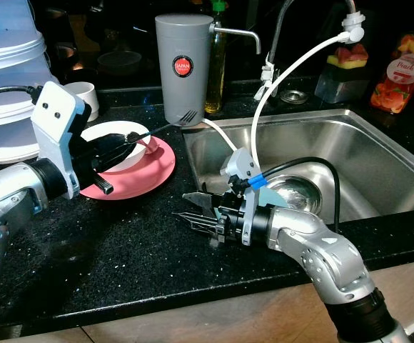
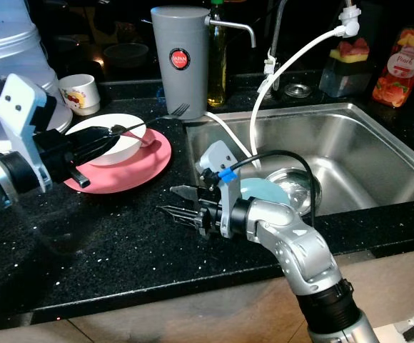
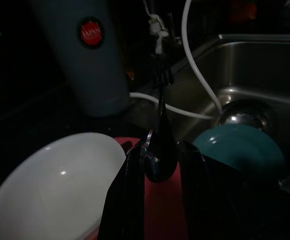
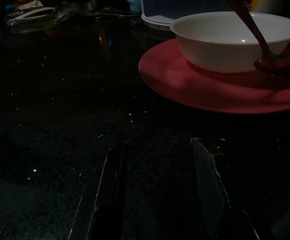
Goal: Kitchen organization
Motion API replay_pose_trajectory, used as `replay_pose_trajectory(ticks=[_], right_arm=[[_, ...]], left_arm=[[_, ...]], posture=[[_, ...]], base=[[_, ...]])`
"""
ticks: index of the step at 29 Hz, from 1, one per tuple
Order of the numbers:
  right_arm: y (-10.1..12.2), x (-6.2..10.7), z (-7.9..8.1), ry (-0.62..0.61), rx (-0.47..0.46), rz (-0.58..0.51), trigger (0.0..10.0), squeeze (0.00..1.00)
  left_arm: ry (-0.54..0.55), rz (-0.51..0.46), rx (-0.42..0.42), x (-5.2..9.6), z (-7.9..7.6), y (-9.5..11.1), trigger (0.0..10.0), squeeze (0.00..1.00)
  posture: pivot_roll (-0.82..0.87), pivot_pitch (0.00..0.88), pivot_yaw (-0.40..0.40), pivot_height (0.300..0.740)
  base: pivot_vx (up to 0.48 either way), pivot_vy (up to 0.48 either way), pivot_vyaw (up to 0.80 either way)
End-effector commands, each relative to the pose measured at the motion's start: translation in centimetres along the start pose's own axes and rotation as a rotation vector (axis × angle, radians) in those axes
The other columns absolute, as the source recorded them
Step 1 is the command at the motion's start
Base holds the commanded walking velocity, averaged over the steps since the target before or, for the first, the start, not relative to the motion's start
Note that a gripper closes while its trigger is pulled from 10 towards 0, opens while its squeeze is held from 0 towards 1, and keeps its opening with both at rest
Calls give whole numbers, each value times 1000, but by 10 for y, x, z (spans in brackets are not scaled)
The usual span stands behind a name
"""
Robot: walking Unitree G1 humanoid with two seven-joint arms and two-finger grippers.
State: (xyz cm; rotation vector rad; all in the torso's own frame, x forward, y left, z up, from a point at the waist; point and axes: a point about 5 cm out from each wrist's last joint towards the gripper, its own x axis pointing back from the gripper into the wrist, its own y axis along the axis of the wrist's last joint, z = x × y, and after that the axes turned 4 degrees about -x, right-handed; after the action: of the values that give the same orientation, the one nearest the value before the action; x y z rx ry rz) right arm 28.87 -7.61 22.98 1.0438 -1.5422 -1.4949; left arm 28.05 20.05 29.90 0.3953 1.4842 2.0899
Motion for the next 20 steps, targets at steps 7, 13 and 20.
replay_pose_trajectory(ticks=[7,13,20], right_arm=[[2,0,3,17,6,-1,10000,0],[1,0,5,24,4,2,10000,0],[1,-1,5,35,9,1,10000,0]], left_arm=[[139,59,-62,8,10,-2,0,0],[271,102,-89,20,6,-11,0,0],[252,-54,-41,20,-16,1,0,0]], posture=[[74,55,56,740],[76,53,55,740],[81,44,50,740]], base=[[0,0,0],[0,0,0],[0,0,0]])
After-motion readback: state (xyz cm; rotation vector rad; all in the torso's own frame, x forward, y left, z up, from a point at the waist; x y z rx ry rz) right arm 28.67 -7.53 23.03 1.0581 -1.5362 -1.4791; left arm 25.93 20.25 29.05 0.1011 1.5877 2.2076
